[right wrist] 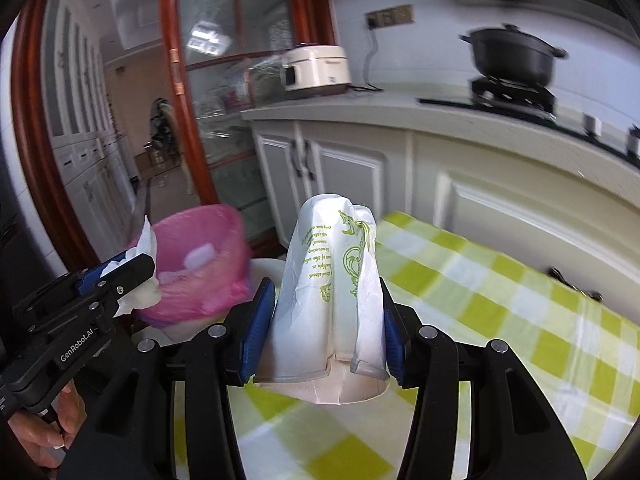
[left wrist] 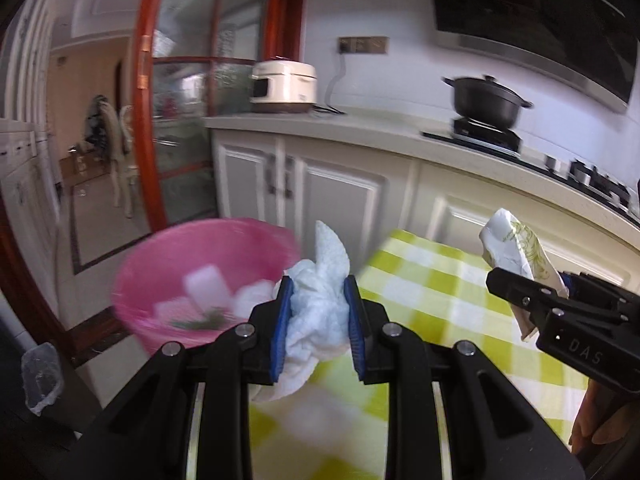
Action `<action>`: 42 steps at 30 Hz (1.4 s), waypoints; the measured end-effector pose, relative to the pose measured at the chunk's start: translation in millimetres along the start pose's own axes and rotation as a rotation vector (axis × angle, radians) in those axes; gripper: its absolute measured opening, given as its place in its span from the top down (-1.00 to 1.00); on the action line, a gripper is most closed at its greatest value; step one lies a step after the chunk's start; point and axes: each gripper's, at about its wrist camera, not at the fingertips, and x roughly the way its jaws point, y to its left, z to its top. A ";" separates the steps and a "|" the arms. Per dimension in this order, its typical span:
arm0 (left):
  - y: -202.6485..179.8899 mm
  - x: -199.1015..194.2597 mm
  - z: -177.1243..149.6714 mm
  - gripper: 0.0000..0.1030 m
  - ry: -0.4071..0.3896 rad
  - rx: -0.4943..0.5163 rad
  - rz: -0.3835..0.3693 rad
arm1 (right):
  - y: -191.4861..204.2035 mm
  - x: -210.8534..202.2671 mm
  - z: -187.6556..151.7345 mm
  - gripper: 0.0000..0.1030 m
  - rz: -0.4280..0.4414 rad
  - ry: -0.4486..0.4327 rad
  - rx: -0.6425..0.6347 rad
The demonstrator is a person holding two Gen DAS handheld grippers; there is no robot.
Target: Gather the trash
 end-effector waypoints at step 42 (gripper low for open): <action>129.1 -24.5 43.5 -0.91 -0.077 -0.133 0.180 | 100.3 42.6 61.2 -0.64 0.163 0.004 -0.146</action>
